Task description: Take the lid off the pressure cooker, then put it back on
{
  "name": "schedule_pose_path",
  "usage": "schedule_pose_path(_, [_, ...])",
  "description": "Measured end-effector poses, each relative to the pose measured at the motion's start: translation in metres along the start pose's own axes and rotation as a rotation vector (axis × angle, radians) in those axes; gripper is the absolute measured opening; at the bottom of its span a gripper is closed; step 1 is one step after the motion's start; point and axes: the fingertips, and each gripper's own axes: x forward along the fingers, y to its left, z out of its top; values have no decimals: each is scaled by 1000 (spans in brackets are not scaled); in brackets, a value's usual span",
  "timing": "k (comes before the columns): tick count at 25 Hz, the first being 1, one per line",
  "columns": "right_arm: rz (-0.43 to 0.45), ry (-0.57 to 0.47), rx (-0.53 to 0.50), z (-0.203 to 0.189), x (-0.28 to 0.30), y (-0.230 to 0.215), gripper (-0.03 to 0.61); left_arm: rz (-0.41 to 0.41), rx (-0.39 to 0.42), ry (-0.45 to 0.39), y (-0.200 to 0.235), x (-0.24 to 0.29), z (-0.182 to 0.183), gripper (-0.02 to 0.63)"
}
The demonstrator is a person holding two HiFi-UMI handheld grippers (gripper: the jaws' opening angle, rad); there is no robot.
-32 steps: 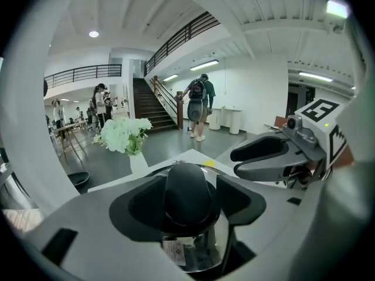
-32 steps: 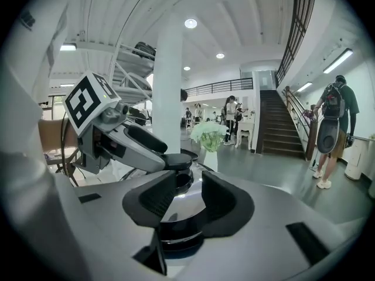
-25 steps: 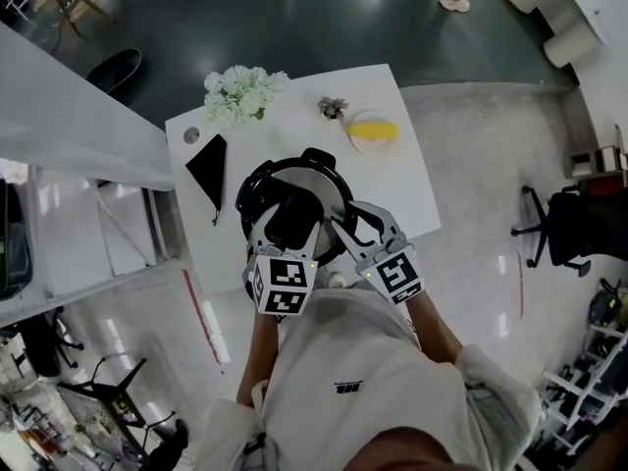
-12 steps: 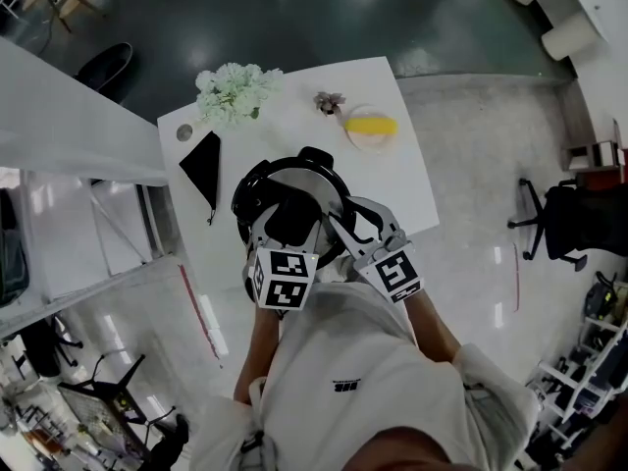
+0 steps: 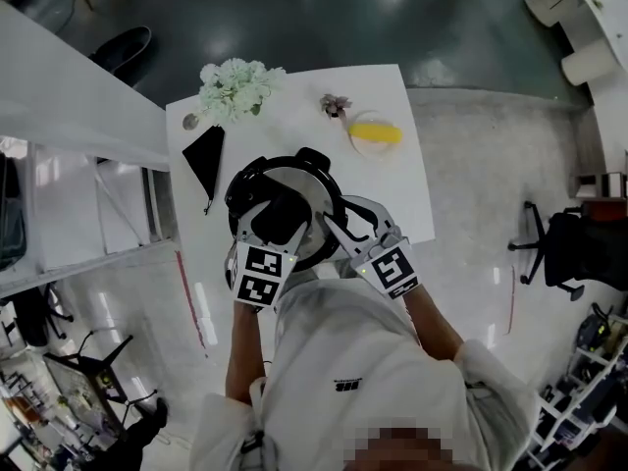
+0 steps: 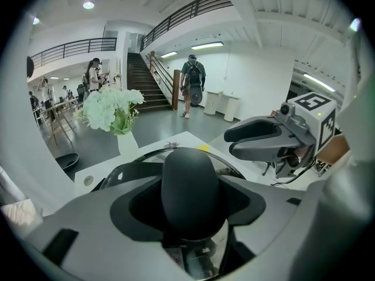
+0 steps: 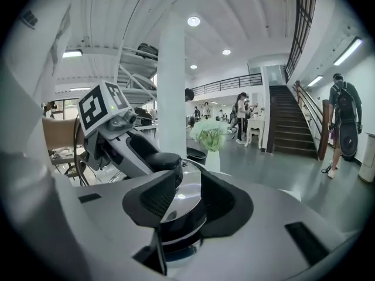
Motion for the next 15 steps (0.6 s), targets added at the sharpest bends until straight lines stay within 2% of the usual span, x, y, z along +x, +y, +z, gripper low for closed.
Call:
schedule_pose_path(5, [16, 3, 4, 4, 3, 6, 137, -28, 23, -8, -1, -1, -1, 293])
schedule_pose_path(15, [-3, 2, 8, 5, 9, 16, 137, -160, 138, -2, -5, -1, -4, 291])
